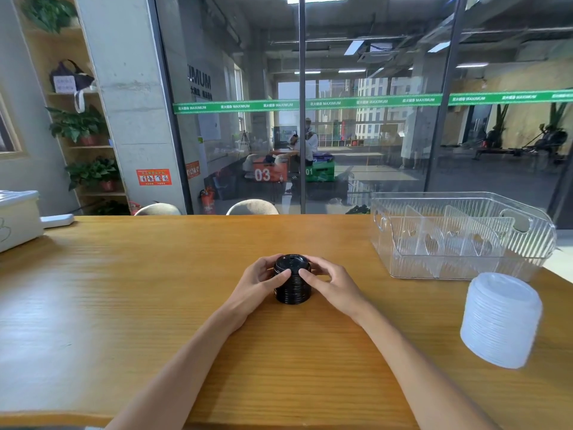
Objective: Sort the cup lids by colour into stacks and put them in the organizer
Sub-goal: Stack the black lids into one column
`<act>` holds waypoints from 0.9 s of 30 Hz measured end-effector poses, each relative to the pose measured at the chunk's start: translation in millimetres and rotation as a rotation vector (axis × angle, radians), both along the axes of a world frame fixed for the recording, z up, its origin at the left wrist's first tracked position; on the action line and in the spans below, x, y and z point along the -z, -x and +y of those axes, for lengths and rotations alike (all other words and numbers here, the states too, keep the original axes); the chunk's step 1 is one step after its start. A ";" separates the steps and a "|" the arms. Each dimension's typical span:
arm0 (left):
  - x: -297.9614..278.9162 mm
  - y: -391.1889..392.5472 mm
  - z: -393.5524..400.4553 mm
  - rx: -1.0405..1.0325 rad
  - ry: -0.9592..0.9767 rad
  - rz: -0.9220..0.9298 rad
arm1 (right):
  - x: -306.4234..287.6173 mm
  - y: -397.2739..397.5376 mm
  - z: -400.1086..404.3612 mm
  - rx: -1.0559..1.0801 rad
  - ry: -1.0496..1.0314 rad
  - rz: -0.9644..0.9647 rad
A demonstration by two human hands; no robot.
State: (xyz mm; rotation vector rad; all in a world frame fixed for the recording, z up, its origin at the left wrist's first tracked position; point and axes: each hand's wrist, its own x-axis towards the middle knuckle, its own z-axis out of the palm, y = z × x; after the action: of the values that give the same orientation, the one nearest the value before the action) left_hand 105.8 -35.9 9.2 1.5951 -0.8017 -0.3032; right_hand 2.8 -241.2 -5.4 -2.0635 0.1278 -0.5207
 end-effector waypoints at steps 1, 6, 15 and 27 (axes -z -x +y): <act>-0.8 -0.5 0.4 0.005 -0.004 0.007 | -0.4 0.3 -0.3 -0.002 0.003 0.000; -0.5 -2.5 -2.2 0.009 -0.010 0.032 | -1.8 0.8 1.0 0.005 0.025 -0.016; 1.1 -4.8 -4.9 0.043 -0.085 -0.027 | -4.8 2.7 1.7 -0.001 0.052 -0.021; 4.1 0.5 -3.2 0.040 -0.081 -0.047 | -2.0 3.8 3.6 -0.029 0.025 0.006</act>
State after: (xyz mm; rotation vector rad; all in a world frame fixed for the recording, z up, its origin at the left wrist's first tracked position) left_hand 105.3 -39.0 5.1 1.6682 -0.8675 -0.3318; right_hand -1.0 -237.6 -3.4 -2.0882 0.0950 -0.5008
